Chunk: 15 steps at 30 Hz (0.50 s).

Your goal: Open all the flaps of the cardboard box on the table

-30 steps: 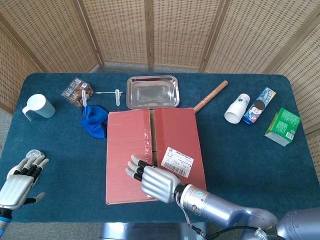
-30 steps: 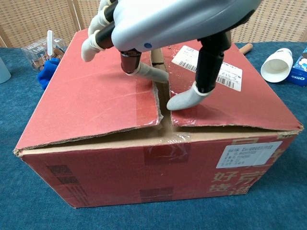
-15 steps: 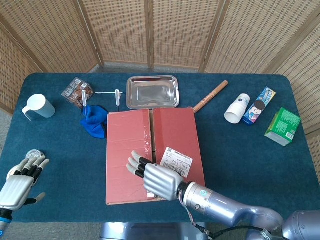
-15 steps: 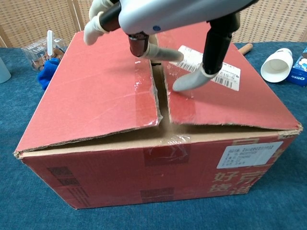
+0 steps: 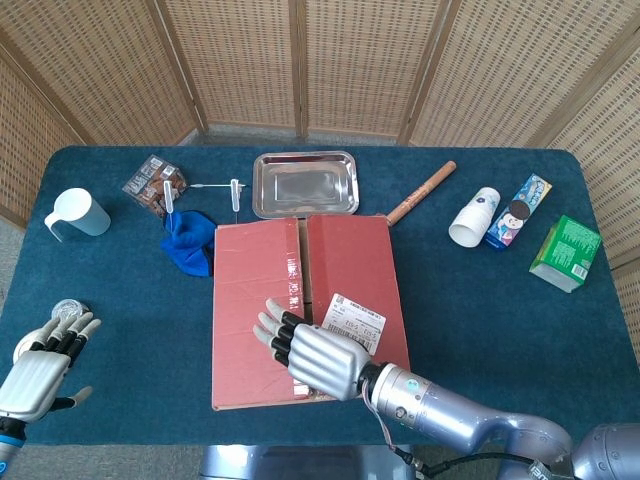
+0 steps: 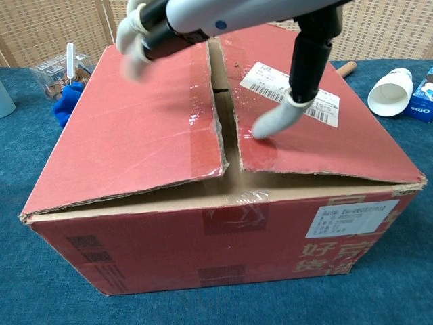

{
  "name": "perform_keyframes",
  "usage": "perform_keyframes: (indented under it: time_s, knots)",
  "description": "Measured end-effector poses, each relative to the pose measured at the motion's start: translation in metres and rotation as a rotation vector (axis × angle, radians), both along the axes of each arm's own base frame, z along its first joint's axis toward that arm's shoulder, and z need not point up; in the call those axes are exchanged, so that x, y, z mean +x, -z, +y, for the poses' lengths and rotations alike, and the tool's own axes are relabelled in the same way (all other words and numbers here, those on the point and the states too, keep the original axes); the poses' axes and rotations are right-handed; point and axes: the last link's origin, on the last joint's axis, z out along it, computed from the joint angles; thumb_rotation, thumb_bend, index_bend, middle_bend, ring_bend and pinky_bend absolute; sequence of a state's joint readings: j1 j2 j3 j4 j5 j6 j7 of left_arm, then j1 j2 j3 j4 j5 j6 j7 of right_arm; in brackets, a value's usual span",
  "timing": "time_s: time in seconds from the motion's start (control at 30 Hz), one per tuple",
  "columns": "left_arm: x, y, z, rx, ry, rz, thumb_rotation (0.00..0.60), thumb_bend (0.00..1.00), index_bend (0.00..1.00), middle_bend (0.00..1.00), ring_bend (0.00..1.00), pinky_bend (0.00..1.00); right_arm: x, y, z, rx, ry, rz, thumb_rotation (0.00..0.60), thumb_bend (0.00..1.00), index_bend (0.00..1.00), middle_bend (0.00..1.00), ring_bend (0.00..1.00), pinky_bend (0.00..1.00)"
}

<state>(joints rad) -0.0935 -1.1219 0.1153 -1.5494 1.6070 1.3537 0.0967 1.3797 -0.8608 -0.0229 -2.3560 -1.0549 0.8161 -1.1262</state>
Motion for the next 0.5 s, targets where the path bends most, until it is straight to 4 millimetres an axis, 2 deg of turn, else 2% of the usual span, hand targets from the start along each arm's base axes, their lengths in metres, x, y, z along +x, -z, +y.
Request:
perform_keyframes:
  time_s: [0.13, 0.27, 0.33, 0.5]
  knots:
    - [-0.0003, 0.0003, 0.0003, -0.001, -0.002, 0.001, 0.600, 0.00, 0.00, 0.00, 0.00, 0.00, 0.0030, -0.0004, 0.0015, 0.004, -0.019, -0.003, 0.321, 0.14, 0.03, 0.00, 0.00, 0.00]
    - [-0.0010, 0.0006, 0.0007, -0.001, -0.006, 0.003, 0.600, 0.00, 0.00, 0.00, 0.00, 0.00, 0.0057, 0.0008, 0.0035, 0.033, -0.014, -0.006, 0.252, 0.18, 0.24, 0.00, 0.00, 0.00]
    - [-0.0014, 0.0008, 0.0008, -0.001, -0.008, 0.003, 0.600, 0.00, 0.00, 0.00, 0.00, 0.00, 0.0068, 0.0018, 0.0049, 0.048, -0.018, 0.008, 0.235, 0.17, 0.29, 0.00, 0.00, 0.00]
    - [-0.0022, 0.0007, 0.0010, 0.000, -0.011, 0.004, 0.600, 0.00, 0.00, 0.00, 0.00, 0.00, 0.0092, 0.0030, 0.0070, 0.037, -0.073, 0.052, 0.224, 0.17, 0.34, 0.00, 0.00, 0.00]
